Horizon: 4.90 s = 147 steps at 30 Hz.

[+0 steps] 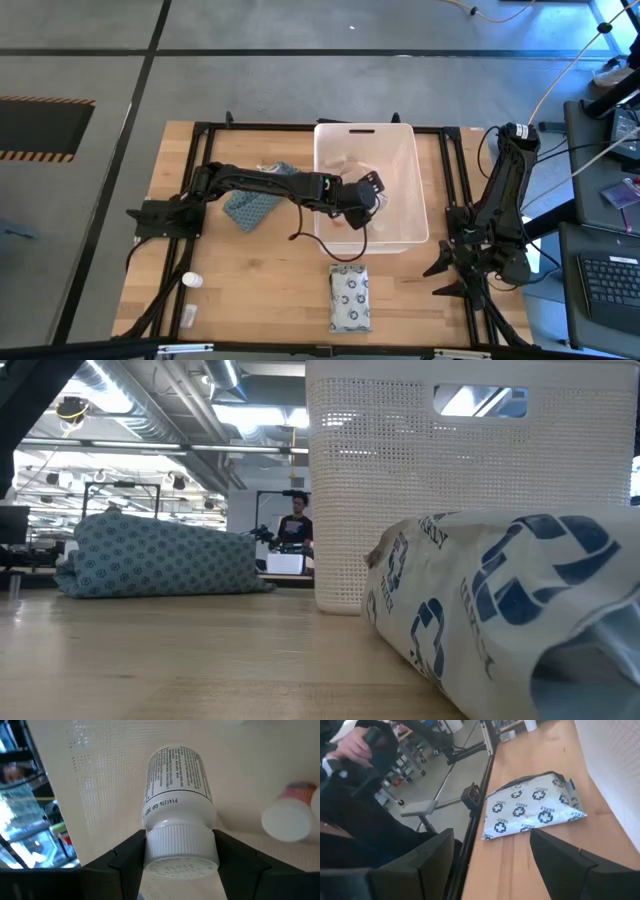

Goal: Pick & place medical supplies in basket/bin
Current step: Put the white and green medicine bottle into the white bin, then put the white pill bottle into the white bin

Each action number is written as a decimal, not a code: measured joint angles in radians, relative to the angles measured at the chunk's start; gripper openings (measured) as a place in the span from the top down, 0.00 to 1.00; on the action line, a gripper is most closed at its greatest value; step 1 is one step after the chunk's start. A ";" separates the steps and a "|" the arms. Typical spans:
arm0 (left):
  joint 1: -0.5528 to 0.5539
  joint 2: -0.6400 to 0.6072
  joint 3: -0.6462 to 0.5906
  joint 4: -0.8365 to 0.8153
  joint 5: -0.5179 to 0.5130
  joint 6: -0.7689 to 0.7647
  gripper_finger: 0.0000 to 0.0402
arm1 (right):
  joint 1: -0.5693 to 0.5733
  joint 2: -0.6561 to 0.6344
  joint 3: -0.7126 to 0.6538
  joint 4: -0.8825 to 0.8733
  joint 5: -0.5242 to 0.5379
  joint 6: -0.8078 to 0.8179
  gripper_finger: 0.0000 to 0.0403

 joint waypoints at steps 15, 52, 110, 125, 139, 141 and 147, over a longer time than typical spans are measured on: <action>-0.001 0.019 -0.001 -0.154 0.032 0.511 0.49 | 0.000 0.000 0.000 0.002 0.000 0.018 0.34; 0.010 0.167 -0.001 -0.093 -0.018 0.897 0.47 | 0.000 0.000 0.000 0.002 0.000 -0.033 0.34; -0.003 -0.402 -0.001 -0.023 -0.027 -0.667 0.41 | 0.000 0.000 0.000 0.011 0.000 -0.029 0.34; -0.110 -0.580 -0.048 -0.839 0.120 -1.619 0.41 | 0.000 0.000 0.000 0.008 0.000 -0.035 0.34; -0.422 -0.653 -0.562 -0.738 0.081 -1.841 0.41 | 0.000 0.000 0.000 -0.001 0.000 -0.072 0.34; -0.448 -0.652 -0.611 -0.739 0.112 -1.866 0.41 | 0.000 0.000 0.000 -0.001 0.000 -0.100 0.34; -0.508 -0.652 -0.733 -0.737 0.183 -1.941 0.41 | 0.000 -0.001 0.000 0.000 0.000 -0.165 0.34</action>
